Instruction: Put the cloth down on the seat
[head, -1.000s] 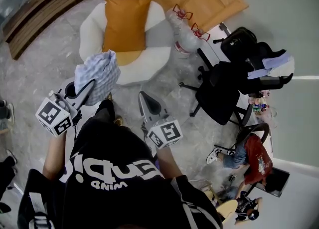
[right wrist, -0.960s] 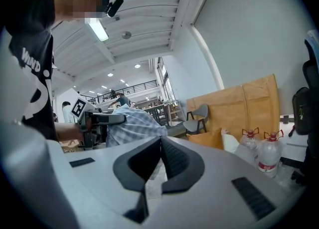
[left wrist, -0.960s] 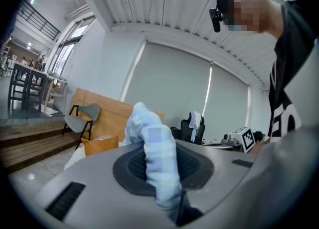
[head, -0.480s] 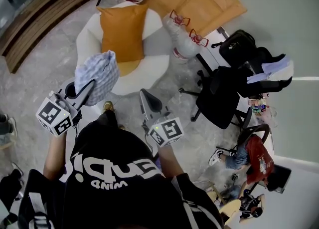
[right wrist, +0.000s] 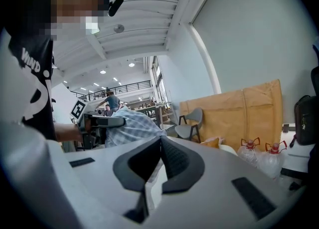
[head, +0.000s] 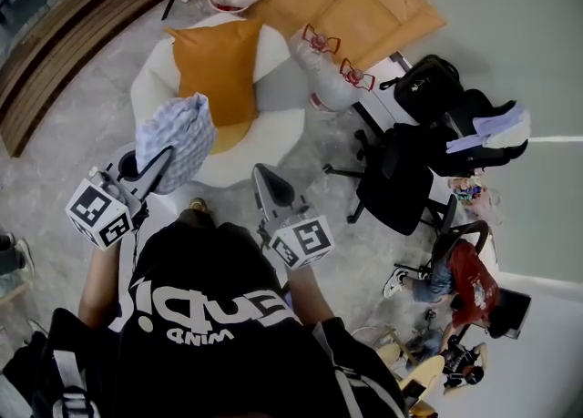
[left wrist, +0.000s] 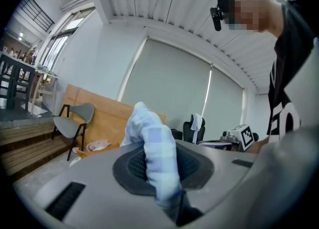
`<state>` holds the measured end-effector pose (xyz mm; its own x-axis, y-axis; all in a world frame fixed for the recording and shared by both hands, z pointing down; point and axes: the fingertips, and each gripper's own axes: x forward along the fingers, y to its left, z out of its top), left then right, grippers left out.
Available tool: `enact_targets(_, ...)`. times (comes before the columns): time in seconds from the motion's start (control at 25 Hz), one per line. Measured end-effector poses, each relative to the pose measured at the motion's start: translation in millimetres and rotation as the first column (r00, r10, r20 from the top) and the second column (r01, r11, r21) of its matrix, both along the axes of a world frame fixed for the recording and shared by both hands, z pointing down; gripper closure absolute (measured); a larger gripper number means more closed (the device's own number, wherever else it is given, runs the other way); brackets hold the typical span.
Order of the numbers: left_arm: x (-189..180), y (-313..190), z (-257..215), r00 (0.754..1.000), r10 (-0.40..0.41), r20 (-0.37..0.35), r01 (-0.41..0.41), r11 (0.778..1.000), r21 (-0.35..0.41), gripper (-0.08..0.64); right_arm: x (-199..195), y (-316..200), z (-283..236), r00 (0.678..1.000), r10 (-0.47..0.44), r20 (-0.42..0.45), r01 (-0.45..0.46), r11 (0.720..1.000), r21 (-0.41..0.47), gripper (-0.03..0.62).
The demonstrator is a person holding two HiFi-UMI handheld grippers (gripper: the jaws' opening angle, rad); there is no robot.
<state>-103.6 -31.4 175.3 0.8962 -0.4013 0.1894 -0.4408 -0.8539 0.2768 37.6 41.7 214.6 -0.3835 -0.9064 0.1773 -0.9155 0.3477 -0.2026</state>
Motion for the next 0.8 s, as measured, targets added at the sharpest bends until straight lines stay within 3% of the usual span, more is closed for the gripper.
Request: enact_targets(0.8, 33, -45, -3, 1.000, 0.013, -0.013, -0.013, 1.000, -0.016, 0.491, 23, -51, -5, 1.000, -0.008, -0.010, 0.008, 1.000, 0.004, 0.572)
